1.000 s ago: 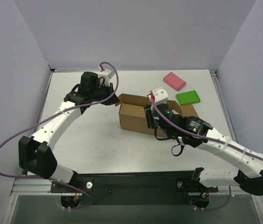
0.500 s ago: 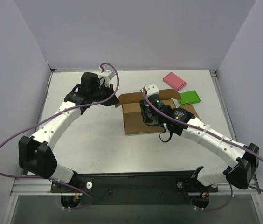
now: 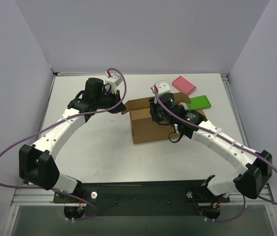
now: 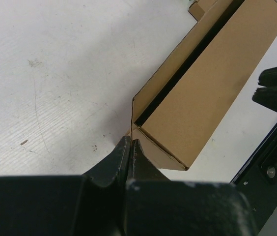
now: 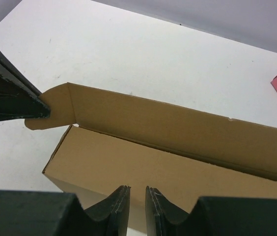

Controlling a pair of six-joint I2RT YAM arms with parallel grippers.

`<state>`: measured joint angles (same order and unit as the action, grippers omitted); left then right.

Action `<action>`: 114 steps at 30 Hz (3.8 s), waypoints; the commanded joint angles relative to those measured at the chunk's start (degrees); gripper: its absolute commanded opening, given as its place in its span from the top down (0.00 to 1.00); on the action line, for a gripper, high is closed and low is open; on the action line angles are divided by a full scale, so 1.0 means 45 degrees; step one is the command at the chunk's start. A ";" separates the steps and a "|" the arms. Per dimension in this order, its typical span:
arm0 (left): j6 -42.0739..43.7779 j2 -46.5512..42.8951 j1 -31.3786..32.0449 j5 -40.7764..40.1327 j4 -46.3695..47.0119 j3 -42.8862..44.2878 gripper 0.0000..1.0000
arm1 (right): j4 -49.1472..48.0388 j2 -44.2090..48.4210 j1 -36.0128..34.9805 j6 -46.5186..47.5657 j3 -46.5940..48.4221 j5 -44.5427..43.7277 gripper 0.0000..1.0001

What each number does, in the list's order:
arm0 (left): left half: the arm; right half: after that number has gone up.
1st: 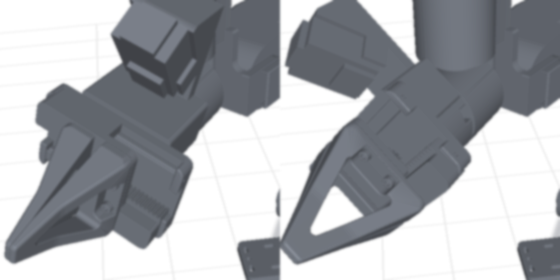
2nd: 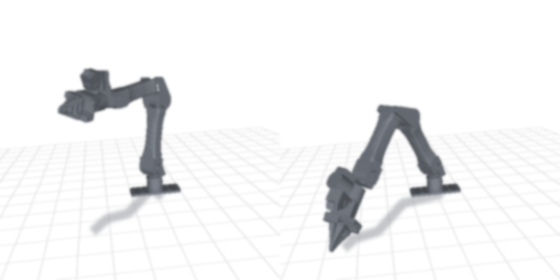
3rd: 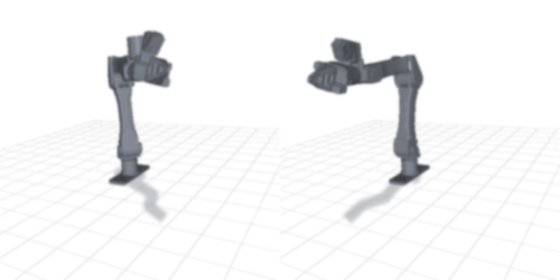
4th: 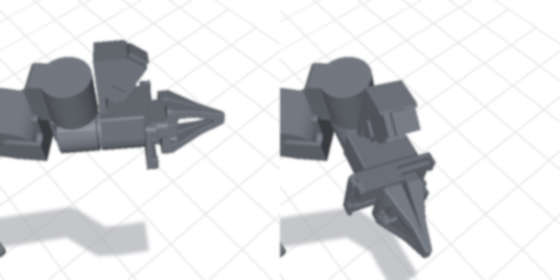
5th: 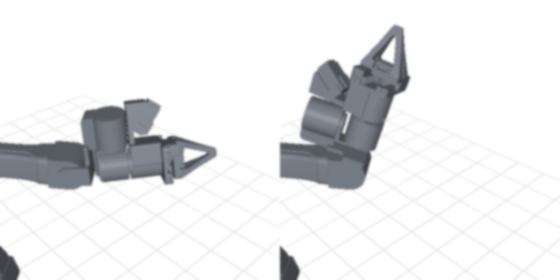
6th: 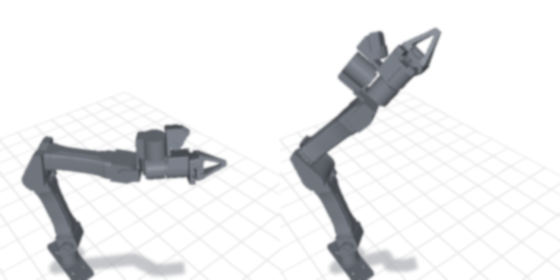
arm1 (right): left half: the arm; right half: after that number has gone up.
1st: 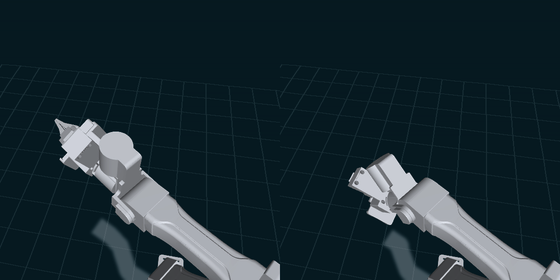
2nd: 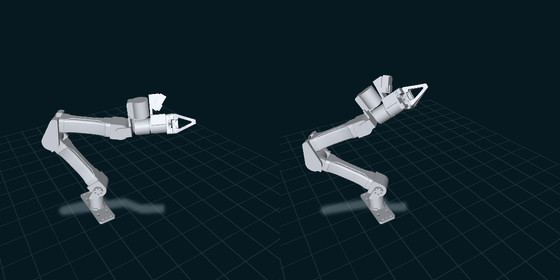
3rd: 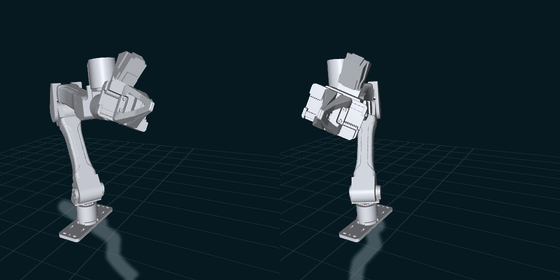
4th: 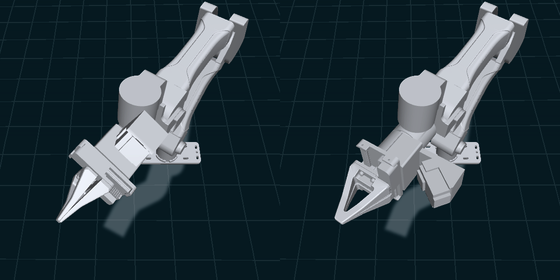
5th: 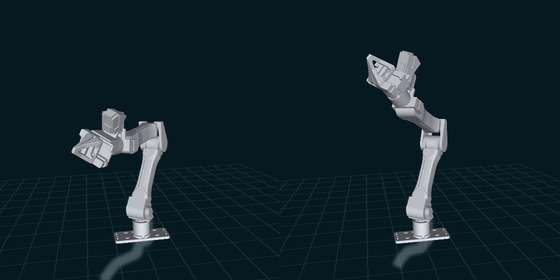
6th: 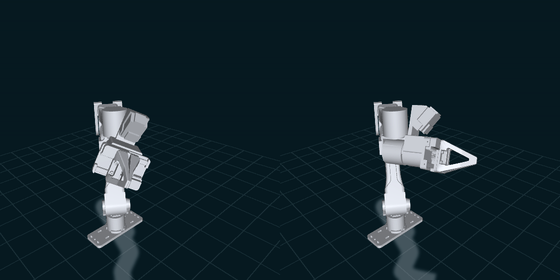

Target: Fold the paper box

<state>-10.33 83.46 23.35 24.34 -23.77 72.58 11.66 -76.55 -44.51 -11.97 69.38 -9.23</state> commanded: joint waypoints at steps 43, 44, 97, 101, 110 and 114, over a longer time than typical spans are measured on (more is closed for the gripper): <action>-0.4245 -0.0028 0.0435 -0.0132 0.2678 0.0246 1.00 | -0.0638 -0.0917 -0.1007 -0.1423 -0.3095 -0.1835 0.85; -0.4499 -0.0205 0.0474 -0.0290 0.3110 -0.0109 1.00 | -0.0638 -0.0937 -0.1007 -0.1442 -0.3095 -0.1854 0.85; -0.5497 -0.1144 0.2798 -0.3338 0.4851 -0.3431 1.00 | 0.0788 -0.2109 -0.0831 -0.2653 -0.1669 -0.2811 0.89; -0.5751 -0.1223 0.2818 -0.3455 0.5087 -0.4270 1.00 | 0.0807 -0.2167 -0.0812 -0.2653 -0.1688 -0.2811 0.90; -0.6376 -0.1496 0.2955 -0.3553 0.6278 -0.5327 1.00 | 0.0807 -0.2382 -0.0812 -0.2692 -0.1571 -0.2733 0.90; -0.6144 -0.1438 0.2994 -0.3728 0.6065 -0.5289 1.00 | 0.0866 -0.2383 -0.0812 -0.2673 -0.1474 -0.2714 0.88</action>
<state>-36.53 76.12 33.98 1.63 10.63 50.59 6.68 -82.87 -48.73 -23.16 64.66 -24.01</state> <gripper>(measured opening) 0.026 0.106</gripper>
